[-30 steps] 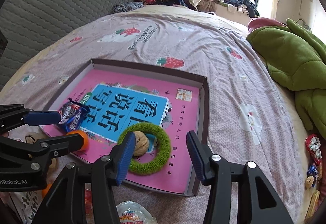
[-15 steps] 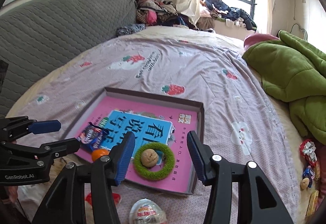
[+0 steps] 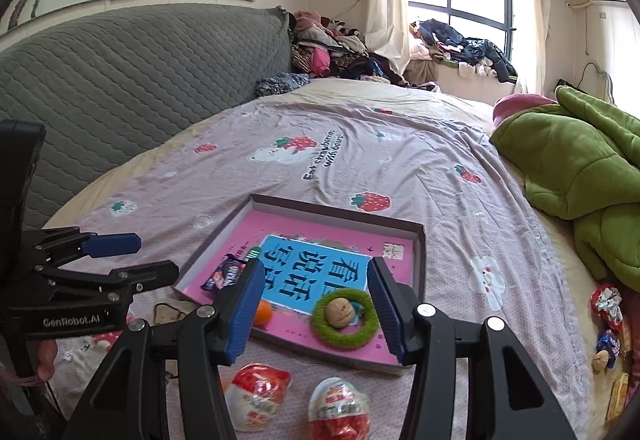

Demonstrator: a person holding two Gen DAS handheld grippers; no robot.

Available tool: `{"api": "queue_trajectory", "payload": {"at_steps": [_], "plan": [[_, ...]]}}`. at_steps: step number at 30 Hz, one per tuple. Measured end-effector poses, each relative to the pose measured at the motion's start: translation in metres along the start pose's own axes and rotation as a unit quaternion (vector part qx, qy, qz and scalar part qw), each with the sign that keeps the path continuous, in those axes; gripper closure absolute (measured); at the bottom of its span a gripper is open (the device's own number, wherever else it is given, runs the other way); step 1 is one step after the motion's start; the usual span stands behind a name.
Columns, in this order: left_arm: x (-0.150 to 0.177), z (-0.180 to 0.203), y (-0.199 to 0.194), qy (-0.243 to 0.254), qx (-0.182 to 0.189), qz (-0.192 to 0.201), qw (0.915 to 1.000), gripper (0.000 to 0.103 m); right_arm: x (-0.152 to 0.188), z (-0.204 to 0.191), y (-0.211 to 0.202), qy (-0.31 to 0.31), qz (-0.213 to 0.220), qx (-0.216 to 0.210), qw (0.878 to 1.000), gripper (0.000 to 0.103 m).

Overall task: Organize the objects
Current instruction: 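Withdraw both open grippers up and away from the pink box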

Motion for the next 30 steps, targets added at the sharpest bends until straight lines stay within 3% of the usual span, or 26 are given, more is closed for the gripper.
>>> {"api": "queue_trajectory", "payload": {"at_steps": [11,13,16,30], "plan": [[0.01,-0.015,-0.034,0.004,-0.002,0.027,0.9996,0.038,0.004,-0.018,-0.02,0.001,0.019,0.0,1.0,0.049],[0.011,-0.016,-0.04,0.003,-0.004,0.034,0.9994,0.038,0.005,-0.021,-0.024,0.006,0.023,-0.003,1.0,0.043],[0.012,-0.018,-0.048,0.001,0.004,0.04,0.9992,0.038,0.007,-0.024,-0.03,0.012,0.029,-0.007,0.999,0.041],[0.032,-0.024,-0.053,0.007,0.005,0.043,0.9991,0.038,0.027,-0.036,-0.044,0.014,0.029,0.008,0.999,0.04]]}}
Point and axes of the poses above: each gripper's, at about its wrist camera, not at the fingertips, and y roughly the way its jaws point, z to its right, x to its underside, the point moved 7 cm from there along y, roughly the way its jaws point, and after that the axes turned 6 degrees about -y, right-handed, at the moved point
